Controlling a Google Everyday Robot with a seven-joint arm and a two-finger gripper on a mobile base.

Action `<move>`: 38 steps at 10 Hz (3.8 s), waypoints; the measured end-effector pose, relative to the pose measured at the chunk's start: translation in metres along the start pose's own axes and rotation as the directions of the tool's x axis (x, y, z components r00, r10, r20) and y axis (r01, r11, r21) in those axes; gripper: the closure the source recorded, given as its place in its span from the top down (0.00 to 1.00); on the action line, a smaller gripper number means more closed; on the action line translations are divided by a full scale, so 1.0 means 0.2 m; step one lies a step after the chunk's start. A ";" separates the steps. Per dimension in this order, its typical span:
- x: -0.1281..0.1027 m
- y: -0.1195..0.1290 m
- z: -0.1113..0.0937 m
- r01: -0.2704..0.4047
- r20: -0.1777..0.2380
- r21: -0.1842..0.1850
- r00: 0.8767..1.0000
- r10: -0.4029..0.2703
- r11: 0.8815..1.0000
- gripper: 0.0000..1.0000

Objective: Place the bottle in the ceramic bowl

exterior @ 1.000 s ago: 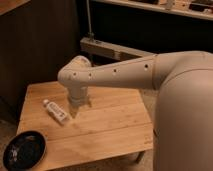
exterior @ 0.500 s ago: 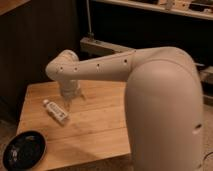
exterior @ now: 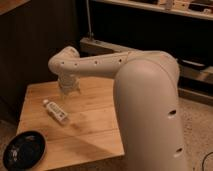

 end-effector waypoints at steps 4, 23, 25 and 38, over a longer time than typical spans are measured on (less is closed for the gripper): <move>-0.20 0.20 0.10 0.078 0.003 -0.026 0.997 -0.078 0.997 0.65; -0.22 0.52 0.63 0.158 -0.099 -0.057 0.982 -0.163 0.986 0.65; -0.21 0.53 0.66 0.172 -0.113 -0.039 0.978 -0.175 0.984 0.65; -0.18 0.46 0.71 0.118 -0.179 -0.081 0.975 -0.131 0.990 0.03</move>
